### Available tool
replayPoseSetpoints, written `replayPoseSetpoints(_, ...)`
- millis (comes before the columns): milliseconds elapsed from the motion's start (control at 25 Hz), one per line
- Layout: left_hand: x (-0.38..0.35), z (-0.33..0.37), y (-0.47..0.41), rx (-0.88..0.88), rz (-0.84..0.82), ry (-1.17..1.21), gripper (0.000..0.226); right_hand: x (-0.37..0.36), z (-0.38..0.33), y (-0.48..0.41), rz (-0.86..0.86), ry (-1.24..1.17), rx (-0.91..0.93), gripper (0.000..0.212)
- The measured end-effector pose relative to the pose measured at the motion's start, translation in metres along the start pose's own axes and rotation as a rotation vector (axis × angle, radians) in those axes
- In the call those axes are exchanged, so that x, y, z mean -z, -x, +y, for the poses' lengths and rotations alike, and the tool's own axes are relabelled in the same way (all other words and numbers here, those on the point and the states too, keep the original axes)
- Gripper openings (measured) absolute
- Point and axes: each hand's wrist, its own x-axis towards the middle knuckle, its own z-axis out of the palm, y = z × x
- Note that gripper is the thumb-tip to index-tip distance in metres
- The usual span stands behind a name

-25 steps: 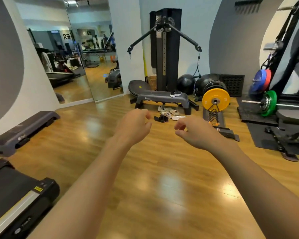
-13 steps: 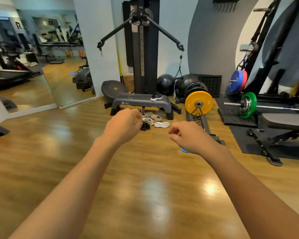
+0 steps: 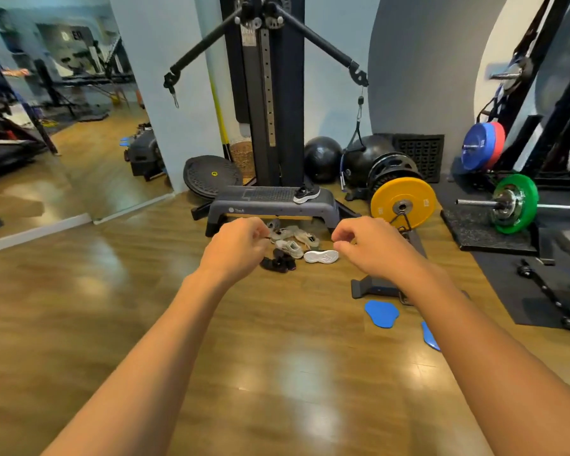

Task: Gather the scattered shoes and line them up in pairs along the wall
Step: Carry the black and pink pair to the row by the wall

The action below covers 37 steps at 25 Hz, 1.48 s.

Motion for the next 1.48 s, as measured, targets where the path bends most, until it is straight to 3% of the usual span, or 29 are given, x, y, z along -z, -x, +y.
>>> replayPoseSetpoints(280, -0.019, -0.104, -0.182, 0.076, -0.004, 0.002, 0.022, -0.042, 0.018, -0.212, -0.013, -0.017, -0.005, 0.015)
replayPoseSetpoints(560, -0.053, -0.195, -0.394, 0.019, -0.115, 0.028, 0.020, -0.084, 0.030, -0.414, -0.009, -0.005, -0.116, 0.017)
replayPoseSetpoints(800, -0.104, -0.229, -0.554, -0.013, -0.205, 0.047, 0.021, -0.123, 0.072, -0.563, -0.045, -0.017, -0.234, 0.015)
replayPoseSetpoints(1000, -0.150, -0.260, -0.678, 0.011, -0.226, 0.065, 0.021, -0.171, 0.115, -0.690, -0.073, -0.065, -0.228, 0.014)
replayPoseSetpoints(1200, -0.229, -0.298, -0.800, 0.036, -0.289, 0.138, 0.023, -0.230, 0.155, -0.799, -0.131, -0.074, -0.295, 0.019)
replayPoseSetpoints(1480, -0.428, -0.404, -0.919, 0.134, -0.393, 0.226, 0.019, -0.395, 0.249, -0.923, -0.112, -0.124, -0.444, 0.020)
